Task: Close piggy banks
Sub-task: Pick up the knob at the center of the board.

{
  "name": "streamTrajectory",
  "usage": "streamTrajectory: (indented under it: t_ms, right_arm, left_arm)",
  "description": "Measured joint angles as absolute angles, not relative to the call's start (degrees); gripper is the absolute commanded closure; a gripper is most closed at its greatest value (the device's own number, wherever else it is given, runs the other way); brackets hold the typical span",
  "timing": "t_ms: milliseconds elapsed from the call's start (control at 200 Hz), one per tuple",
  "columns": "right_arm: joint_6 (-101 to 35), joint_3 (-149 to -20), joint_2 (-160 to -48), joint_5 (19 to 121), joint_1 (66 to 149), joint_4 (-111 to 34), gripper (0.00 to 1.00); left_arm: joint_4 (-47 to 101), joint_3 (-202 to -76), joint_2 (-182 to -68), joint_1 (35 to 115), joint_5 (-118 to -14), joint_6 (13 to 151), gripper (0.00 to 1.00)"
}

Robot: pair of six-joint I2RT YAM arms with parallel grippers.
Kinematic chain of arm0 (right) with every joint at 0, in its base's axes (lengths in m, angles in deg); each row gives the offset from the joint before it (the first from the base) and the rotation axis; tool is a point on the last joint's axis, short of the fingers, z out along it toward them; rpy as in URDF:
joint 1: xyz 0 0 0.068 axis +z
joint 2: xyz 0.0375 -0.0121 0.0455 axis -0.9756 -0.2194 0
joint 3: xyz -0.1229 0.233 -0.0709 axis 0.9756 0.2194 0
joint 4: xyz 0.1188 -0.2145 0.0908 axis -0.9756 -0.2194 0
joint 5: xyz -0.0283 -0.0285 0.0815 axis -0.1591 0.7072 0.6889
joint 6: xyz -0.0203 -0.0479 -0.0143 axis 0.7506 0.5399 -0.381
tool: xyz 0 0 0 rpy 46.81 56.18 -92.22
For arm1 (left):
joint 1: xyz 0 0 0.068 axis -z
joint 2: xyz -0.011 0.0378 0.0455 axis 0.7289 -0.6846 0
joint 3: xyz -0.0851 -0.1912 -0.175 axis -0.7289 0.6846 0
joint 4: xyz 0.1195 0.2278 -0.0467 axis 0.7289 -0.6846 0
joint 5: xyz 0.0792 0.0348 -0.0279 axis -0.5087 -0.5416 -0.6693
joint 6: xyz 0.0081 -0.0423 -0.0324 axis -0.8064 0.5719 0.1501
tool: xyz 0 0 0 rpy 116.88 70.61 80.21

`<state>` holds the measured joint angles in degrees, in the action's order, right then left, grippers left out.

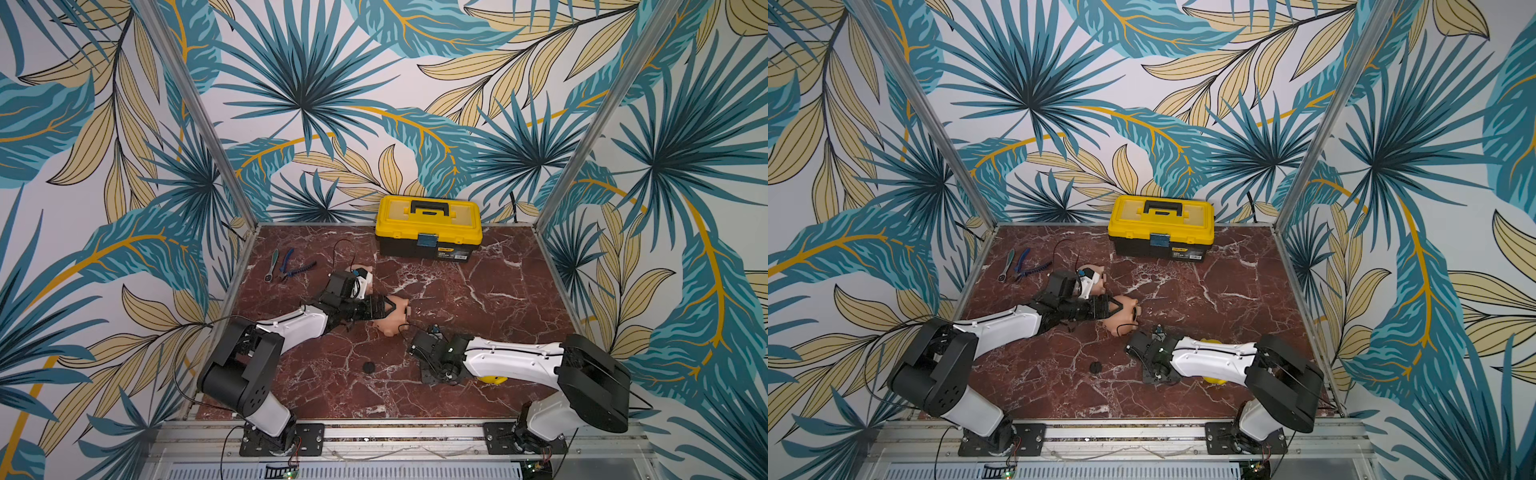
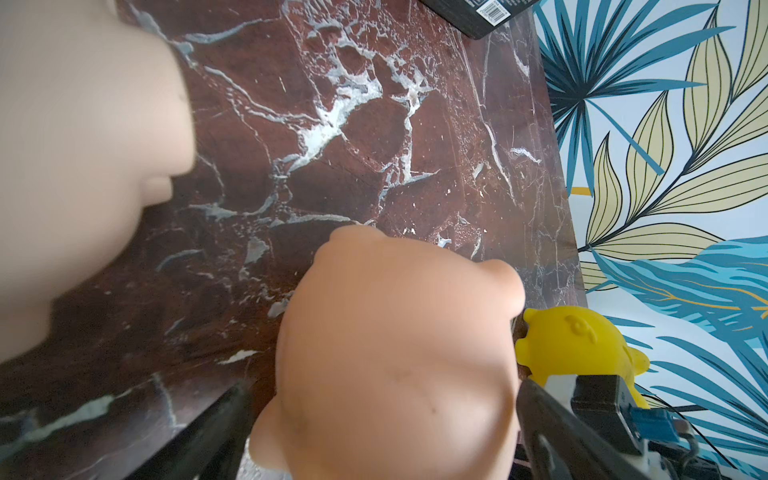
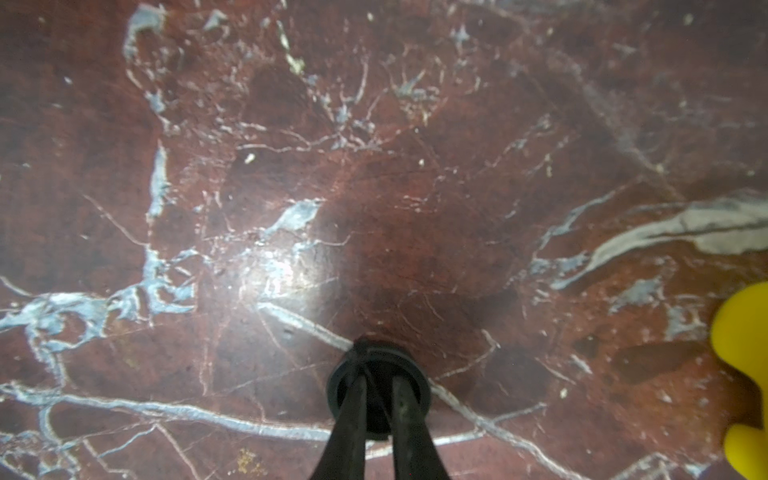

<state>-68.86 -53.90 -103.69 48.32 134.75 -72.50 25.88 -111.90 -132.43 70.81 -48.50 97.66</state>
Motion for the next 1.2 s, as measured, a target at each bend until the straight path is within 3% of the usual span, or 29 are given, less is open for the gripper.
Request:
streamTrajectory:
  t_ms: [340, 836, 1197]
  right_arm:
    - [-69.0, -54.3, -104.2, 48.5, 134.8, -72.4, 1.00]
    - [-66.6, -49.4, -98.2, 48.9, 134.2, -65.9, 1.00]
    - [-59.2, -43.8, -89.0, 54.6, 124.6, -51.3, 1.00]
  left_arm:
    - [25.9, -111.9, -132.4, 70.8, -48.4, 97.6, 0.01]
    - [23.0, -112.4, -132.4, 70.9, -47.0, 96.2, 0.00]
    - [5.1, -122.5, -132.4, 71.6, -53.7, 95.1, 0.00]
